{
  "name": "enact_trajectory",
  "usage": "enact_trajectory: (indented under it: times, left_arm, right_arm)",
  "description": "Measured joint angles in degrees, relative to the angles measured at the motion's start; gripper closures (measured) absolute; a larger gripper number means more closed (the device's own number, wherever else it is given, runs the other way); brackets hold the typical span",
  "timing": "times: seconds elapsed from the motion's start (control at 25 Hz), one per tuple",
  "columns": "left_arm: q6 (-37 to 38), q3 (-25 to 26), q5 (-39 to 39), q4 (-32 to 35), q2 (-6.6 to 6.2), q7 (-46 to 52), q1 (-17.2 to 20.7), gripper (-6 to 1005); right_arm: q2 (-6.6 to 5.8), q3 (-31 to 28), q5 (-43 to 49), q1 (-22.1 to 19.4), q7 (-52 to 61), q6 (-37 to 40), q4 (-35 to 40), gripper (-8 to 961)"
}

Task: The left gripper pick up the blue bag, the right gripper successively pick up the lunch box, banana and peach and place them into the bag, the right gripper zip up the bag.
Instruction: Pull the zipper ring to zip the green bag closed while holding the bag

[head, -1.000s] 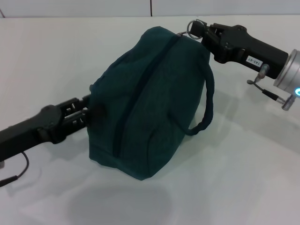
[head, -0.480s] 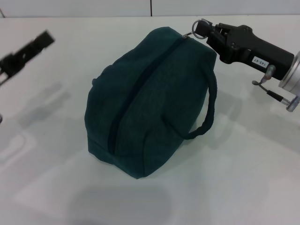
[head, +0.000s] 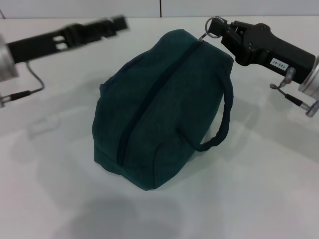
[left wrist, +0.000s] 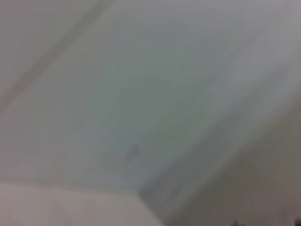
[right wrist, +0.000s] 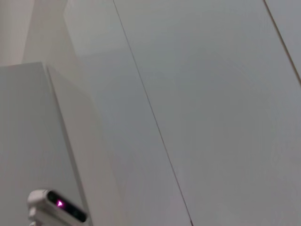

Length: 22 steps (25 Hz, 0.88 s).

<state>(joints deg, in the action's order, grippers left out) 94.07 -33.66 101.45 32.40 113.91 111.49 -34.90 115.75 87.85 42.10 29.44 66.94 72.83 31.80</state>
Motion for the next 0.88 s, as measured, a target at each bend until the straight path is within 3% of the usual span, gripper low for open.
enact_trajectory:
  times: [0.16, 0.32, 0.88]
  left_arm:
    - [-0.33, -5.43, 4.54, 2.72, 0.27, 3.53, -3.3, 139]
    - [-0.65, -6.31, 9.42, 3.13, 0.76, 6.3, -5.63, 154]
    - [-1.31, -7.9, 10.98, 5.26, 1.38, 7.44, -6.11, 205]
  right_arm:
    - [0.05, -0.03, 0.0, 0.07, -0.43, 0.34, -0.06, 936]
    - [0.09, -0.05, -0.01, 0.24, -0.53, 0.47, -0.18, 936]
    - [-0.01, -0.63, -0.01, 0.27, -0.85, 0.65, -0.61, 935]
